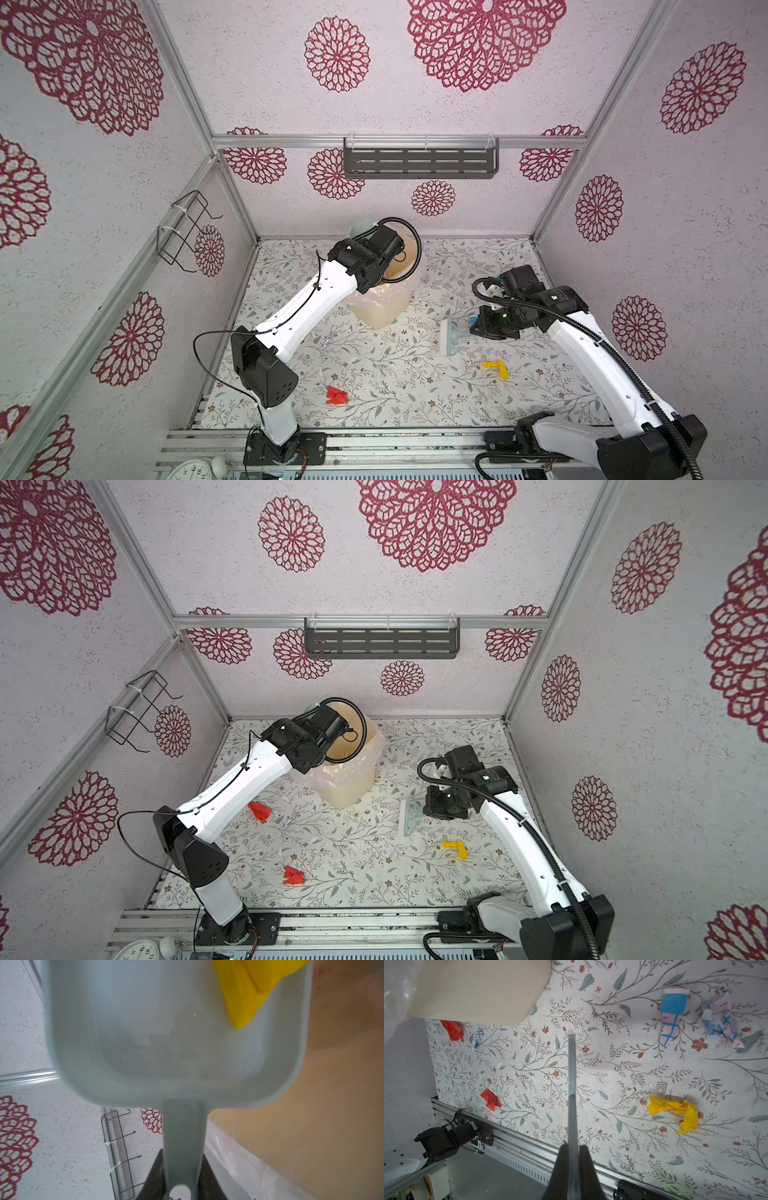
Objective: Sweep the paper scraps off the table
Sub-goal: 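Tip the dustpan over the beige bin with the left gripper to empty it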
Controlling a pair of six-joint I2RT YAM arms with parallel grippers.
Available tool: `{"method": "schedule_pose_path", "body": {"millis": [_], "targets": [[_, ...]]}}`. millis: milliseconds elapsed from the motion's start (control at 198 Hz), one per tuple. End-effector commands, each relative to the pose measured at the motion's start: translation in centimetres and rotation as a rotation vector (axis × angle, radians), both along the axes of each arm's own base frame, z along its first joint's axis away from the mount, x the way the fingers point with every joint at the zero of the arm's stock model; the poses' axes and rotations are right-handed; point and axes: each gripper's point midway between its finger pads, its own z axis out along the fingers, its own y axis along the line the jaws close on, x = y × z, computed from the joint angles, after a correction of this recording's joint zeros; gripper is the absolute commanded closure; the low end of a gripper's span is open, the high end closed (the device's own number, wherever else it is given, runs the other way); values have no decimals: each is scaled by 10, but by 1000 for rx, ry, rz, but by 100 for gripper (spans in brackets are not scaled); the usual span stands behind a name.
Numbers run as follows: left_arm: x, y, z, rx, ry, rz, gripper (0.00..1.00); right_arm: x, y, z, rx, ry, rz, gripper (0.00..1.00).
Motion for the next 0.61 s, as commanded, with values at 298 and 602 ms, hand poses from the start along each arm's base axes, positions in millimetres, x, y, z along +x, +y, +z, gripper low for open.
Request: {"method": "schedule_pose_path", "body": {"millis": [298, 602], "targets": [[4, 6, 37, 262, -153, -39, 100, 0, 2, 7, 13, -8, 32, 100], [1, -1, 54, 165, -209, -35, 100, 1, 2, 9, 13, -15, 25, 100]]}}
